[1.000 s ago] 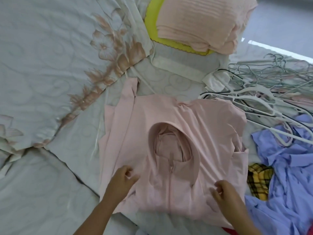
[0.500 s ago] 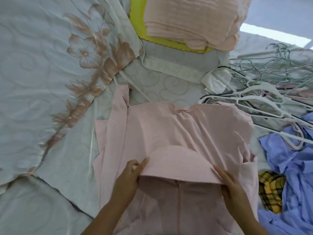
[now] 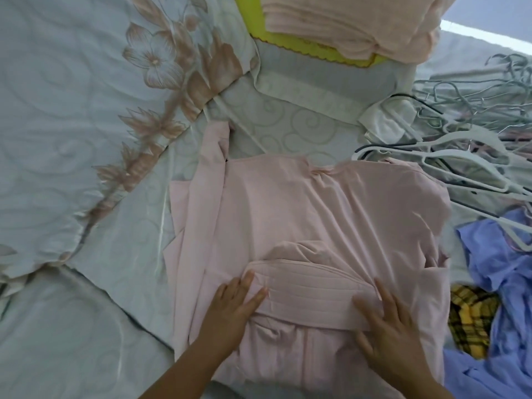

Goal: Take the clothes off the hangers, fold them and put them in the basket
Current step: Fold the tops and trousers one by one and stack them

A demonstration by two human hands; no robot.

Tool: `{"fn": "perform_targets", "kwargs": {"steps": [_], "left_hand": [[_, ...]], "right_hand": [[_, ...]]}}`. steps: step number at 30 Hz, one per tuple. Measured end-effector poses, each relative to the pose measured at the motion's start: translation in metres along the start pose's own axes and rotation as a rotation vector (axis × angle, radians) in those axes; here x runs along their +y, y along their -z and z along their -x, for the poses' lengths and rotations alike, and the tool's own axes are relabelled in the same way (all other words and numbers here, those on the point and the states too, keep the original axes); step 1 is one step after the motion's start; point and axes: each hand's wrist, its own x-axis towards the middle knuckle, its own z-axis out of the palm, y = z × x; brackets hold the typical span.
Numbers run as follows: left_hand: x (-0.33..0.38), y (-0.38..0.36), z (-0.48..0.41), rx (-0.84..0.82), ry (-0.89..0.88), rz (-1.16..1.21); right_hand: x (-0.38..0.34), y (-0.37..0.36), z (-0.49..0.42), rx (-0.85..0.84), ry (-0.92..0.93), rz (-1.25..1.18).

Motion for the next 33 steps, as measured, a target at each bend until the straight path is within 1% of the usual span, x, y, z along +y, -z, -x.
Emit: {"fn": "perform_targets", "kwargs": {"steps": [2,4,5,8,10,11,13,14,15,16,18,19,21,22,23,25,26,28,29,30,31,32,33], "left_hand": [[0.006,0.003,0.002,0.061,0.06,0.02],[0.011,-0.002,0.008,0.07,0.096,0.069],[0.014,0.001,0.008,0.039,0.119,0.085],[0.012,0.006,0.006,0.043,0.151,0.093],[0.006,0.009,0.006,0.069,0.177,0.252],[0.003,0.014,0.005,0.139,0.24,0.363],[-0.012,0.028,0.003,0.269,0.47,0.541],[-0.021,0.035,0.001,0.337,0.573,0.589],[-0.032,0.041,-0.003,0.388,0.649,0.575],[-0.043,0.046,-0.009,0.394,0.714,0.53],[-0.061,0.054,-0.026,0.298,0.838,0.425],[-0.068,0.055,-0.034,0.24,0.864,0.37],[-0.074,0.055,-0.043,0.13,0.86,0.273],[-0.077,0.056,-0.045,0.118,0.859,0.266],[-0.082,0.059,-0.044,0.154,0.871,0.319],[-0.091,0.064,-0.034,0.343,0.944,0.583],[-0.096,0.07,-0.025,0.476,1.025,0.774],[-0.106,0.077,0.003,0.758,1.242,1.158],[-0.112,0.075,0.024,0.801,1.345,1.248],[-0.118,0.072,0.044,0.766,1.427,1.273],[-0.124,0.067,0.062,0.658,1.489,1.255],[-0.13,0.063,0.076,0.506,1.521,1.2],[-0.136,0.06,0.083,0.341,1.527,1.093]], "right_hand": [[-0.03,0.001,-0.015,0.101,0.1,-0.034],[-0.063,-0.009,-0.029,0.108,0.236,-0.088],[-0.073,-0.021,-0.034,0.074,0.277,-0.084],[-0.081,-0.056,-0.036,-0.05,0.294,0.023],[-0.08,-0.067,-0.032,-0.087,0.255,0.066],[-0.08,-0.069,-0.032,-0.109,0.236,0.064],[-0.084,-0.066,-0.035,-0.133,0.218,0.065],[-0.086,-0.065,-0.035,-0.143,0.208,0.066],[-0.087,-0.065,-0.036,-0.139,0.207,0.076],[-0.086,-0.066,-0.036,-0.129,0.212,0.09],[-0.085,-0.069,-0.036,-0.099,0.225,0.114],[-0.085,-0.07,-0.036,-0.091,0.225,0.117],[-0.086,-0.07,-0.036,-0.089,0.219,0.111],[-0.087,-0.069,-0.036,-0.094,0.217,0.111],[-0.087,-0.068,-0.037,-0.098,0.219,0.115],[-0.086,-0.067,-0.038,-0.103,0.219,0.118],[-0.086,-0.067,-0.037,-0.106,0.212,0.112],[-0.087,-0.066,-0.036,-0.116,0.196,0.097],[-0.088,-0.065,-0.036,-0.123,0.188,0.09],[-0.088,-0.065,-0.036,-0.132,0.181,0.084],[-0.089,-0.064,-0.037,-0.142,0.178,0.082],[-0.089,-0.064,-0.037,-0.151,0.175,0.084],[-0.09,-0.063,-0.037,-0.157,0.173,0.088]]}}
